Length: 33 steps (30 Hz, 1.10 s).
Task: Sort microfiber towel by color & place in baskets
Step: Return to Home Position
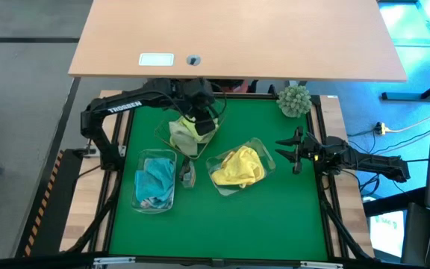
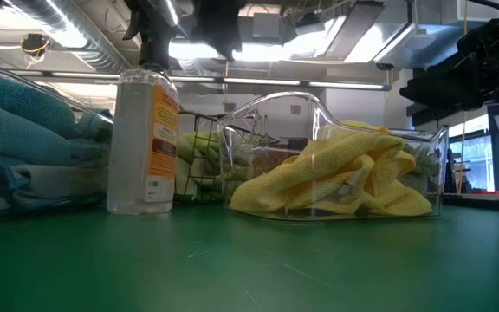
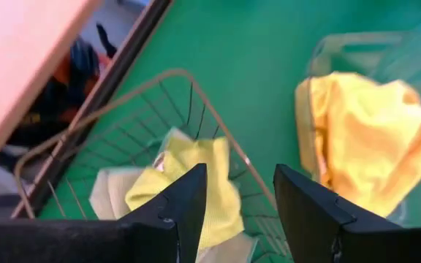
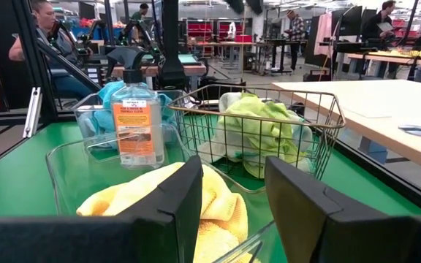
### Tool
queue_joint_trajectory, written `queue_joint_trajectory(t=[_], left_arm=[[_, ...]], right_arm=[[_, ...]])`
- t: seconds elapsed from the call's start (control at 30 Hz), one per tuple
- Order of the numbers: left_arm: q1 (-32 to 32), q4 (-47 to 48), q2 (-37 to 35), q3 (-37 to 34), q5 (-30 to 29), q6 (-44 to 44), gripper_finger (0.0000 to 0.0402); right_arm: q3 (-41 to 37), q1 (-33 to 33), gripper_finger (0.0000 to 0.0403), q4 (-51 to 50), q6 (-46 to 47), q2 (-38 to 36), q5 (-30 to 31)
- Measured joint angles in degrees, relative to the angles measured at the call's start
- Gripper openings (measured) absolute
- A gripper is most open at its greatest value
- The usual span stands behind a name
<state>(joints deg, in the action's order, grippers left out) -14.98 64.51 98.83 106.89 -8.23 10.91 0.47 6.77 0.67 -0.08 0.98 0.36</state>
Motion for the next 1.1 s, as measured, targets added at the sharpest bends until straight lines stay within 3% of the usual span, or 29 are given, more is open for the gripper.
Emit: queue_joint_trajectory(t=[0.37,0.7,0.9,1.1], left_arm=[[3.3,8.8,-2.0,10.6,-0.2,-0.1,0.0153],[13.3,9.5,-20.5,11.2,-4.2,1.0,0.0153],[23.2,7.6,-30.6,6.8,-8.0,2.0,0.0153],[29.0,1.7,-38.1,-5.2,-13.3,-0.9,0.0153]], right_arm=[[0.0,0.0,0.0147,0.0,1.3,0.0,0.0],[0.0,0.0,0.0147,0.0,1.2,0.0,0.0],[0.0,0.0,0.0147,0.0,1.1,0.0,0.0],[0.0,0.0,0.0147,0.0,1.1,0.0,0.0]])
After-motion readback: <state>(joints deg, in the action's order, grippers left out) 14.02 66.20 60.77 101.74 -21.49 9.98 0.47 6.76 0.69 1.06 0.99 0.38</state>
